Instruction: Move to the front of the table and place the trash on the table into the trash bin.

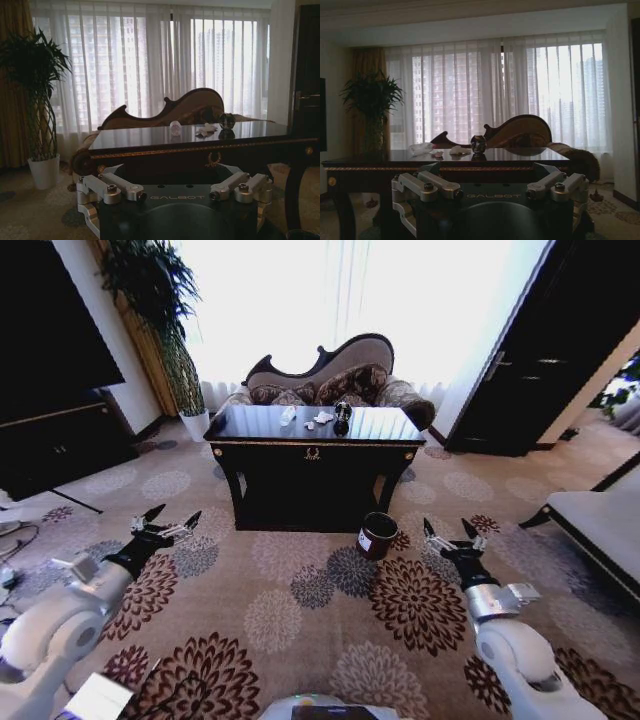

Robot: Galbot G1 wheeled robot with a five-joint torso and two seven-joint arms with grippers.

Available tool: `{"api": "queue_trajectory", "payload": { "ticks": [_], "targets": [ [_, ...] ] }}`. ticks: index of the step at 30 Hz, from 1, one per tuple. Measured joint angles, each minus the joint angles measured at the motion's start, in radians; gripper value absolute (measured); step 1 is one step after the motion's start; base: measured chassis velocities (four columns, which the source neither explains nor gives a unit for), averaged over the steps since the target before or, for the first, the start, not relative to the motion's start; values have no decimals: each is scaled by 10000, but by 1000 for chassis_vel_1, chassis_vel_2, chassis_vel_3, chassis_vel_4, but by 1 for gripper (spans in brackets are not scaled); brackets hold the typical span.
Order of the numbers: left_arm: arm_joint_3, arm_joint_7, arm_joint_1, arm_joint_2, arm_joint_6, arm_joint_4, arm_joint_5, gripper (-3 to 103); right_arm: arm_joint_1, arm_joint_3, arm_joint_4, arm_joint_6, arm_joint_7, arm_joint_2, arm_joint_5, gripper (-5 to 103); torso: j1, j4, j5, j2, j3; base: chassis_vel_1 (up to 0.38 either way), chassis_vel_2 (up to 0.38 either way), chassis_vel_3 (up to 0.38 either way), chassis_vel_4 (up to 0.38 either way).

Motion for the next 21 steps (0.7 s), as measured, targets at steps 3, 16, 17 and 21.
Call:
{"api": "queue_trajectory", "payload": {
  "ticks": [3,16,17,21],
  "targets": [
    [-310,-95,94,-13,-70,1,-37,100,286,-276,-356,-26,-203,-397,85,100,1,3,0,-1,0,0,0,0,0],
    [-1020,-377,383,-118,-307,69,-518,99,-1081,1373,-195,296,-705,-136,927,100,-1,-3,-1,0,0,0,0,0,0],
    [-1020,-420,378,-208,-328,53,-528,98,-1094,1436,-317,341,-704,-126,1037,100,0,-2,0,0,0,0,0,0,0],
    [-1088,-473,598,-414,-391,-40,-537,97,-995,1466,-485,354,-705,-18,1304,100,0,2,2,0,0,0,0,0,0]
  ]
}}
